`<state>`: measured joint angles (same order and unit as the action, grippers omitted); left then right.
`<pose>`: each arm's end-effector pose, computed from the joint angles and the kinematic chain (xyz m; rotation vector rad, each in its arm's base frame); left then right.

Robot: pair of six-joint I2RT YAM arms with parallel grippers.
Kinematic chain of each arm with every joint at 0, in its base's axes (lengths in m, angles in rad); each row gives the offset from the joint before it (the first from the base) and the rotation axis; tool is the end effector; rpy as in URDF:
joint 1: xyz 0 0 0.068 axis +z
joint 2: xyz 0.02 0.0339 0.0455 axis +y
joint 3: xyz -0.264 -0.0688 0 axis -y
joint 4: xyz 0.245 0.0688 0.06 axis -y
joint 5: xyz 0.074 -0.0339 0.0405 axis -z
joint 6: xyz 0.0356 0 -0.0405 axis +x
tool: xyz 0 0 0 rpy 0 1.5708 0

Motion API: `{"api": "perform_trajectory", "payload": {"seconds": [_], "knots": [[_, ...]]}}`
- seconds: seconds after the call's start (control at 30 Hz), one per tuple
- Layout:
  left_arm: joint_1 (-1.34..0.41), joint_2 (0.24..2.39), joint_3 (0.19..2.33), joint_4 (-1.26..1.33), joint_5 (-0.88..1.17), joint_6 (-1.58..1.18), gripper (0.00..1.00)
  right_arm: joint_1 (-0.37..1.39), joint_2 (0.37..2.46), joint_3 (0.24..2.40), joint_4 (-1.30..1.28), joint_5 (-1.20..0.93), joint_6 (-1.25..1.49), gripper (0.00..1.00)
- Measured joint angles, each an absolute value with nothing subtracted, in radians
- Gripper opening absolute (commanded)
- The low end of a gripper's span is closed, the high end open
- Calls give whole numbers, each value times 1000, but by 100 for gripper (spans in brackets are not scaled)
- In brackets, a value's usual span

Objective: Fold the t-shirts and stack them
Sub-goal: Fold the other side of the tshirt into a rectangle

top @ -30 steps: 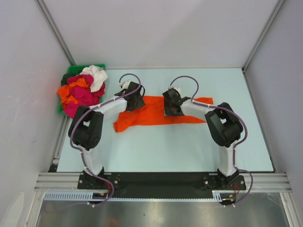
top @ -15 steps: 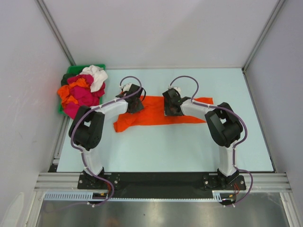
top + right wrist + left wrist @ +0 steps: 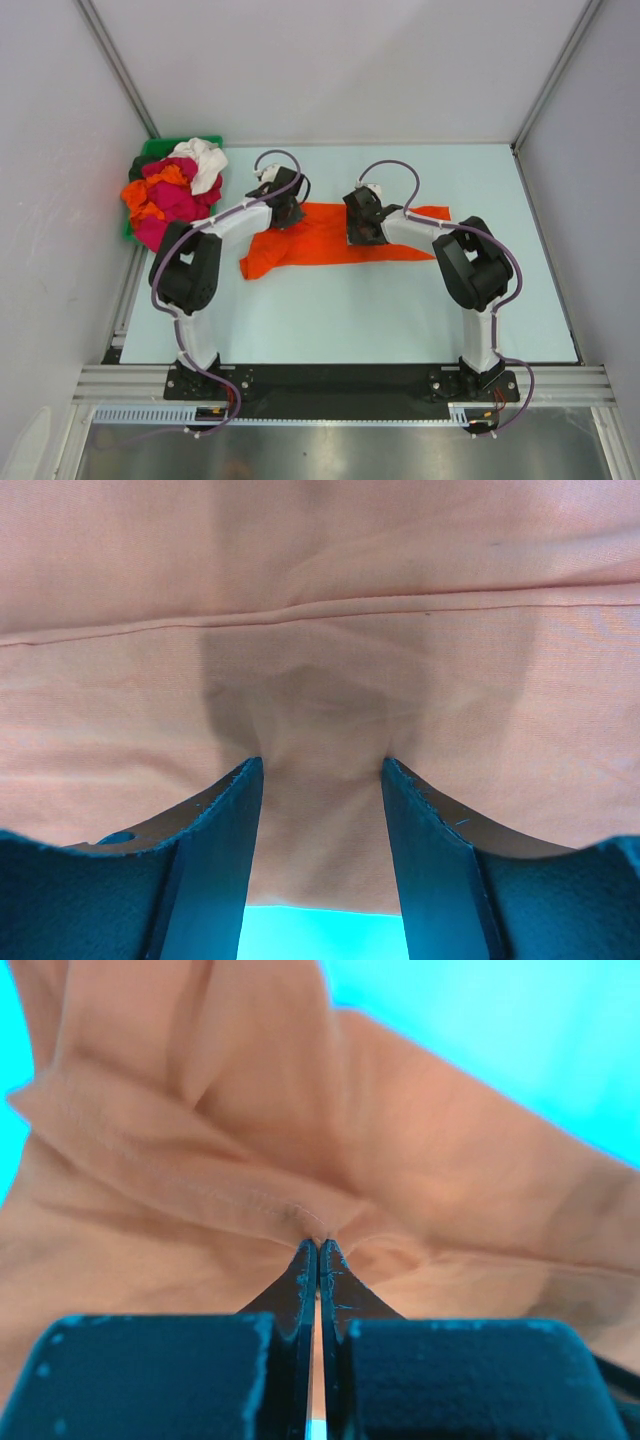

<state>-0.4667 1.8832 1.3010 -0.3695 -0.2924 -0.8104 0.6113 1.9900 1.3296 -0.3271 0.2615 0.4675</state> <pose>0.3632 -0.1715 0.1921 -0.5372 2.4147 -0.1789 0.3471 0.2321 0.1613 -0.0815 2.5104 0.1038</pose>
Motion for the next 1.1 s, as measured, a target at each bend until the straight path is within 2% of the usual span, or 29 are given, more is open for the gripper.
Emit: {"api": "perform_trajectory", "payload": {"seconds": [0.3, 0.37, 0.47, 0.5, 0.57, 0.6, 0.63, 0.7, 0.73, 1.0, 1.03, 1.1], "knots": [[-426, 1983, 1507, -392, -294, -774, 3, 611, 1990, 1330, -327, 262, 467, 56], [-418, 2020, 1540, -409, -290, -765, 6, 611, 1991, 1330, -327, 262, 467, 56], [-411, 2077, 1587, -434, -280, -754, 16, 611, 1991, 1330, -326, 262, 467, 56], [-410, 2095, 1601, -441, -278, -750, 26, 611, 1991, 1330, -326, 262, 467, 56], [-406, 2122, 1623, -451, -274, -738, 39, 611, 1991, 1330, -326, 262, 467, 56], [-405, 2131, 1628, -456, -273, -732, 59, 611, 1991, 1330, -326, 262, 467, 56], [-403, 2136, 1632, -459, -273, -726, 71, 611, 1991, 1330, -326, 262, 467, 56], [-402, 2138, 1633, -461, -275, -711, 95, 611, 1991, 1330, -326, 262, 467, 56], [-401, 2138, 1633, -458, -277, -703, 100, 611, 1991, 1330, -326, 262, 467, 56], [-401, 2093, 1631, -450, -305, -678, 98, 612, 1992, 1331, -327, 263, 467, 56], [-401, 2075, 1629, -448, -310, -678, 95, 612, 1992, 1332, -327, 263, 467, 57], [-402, 2030, 1607, -436, -316, -680, 79, 613, 1993, 1332, -328, 265, 467, 56]]}}
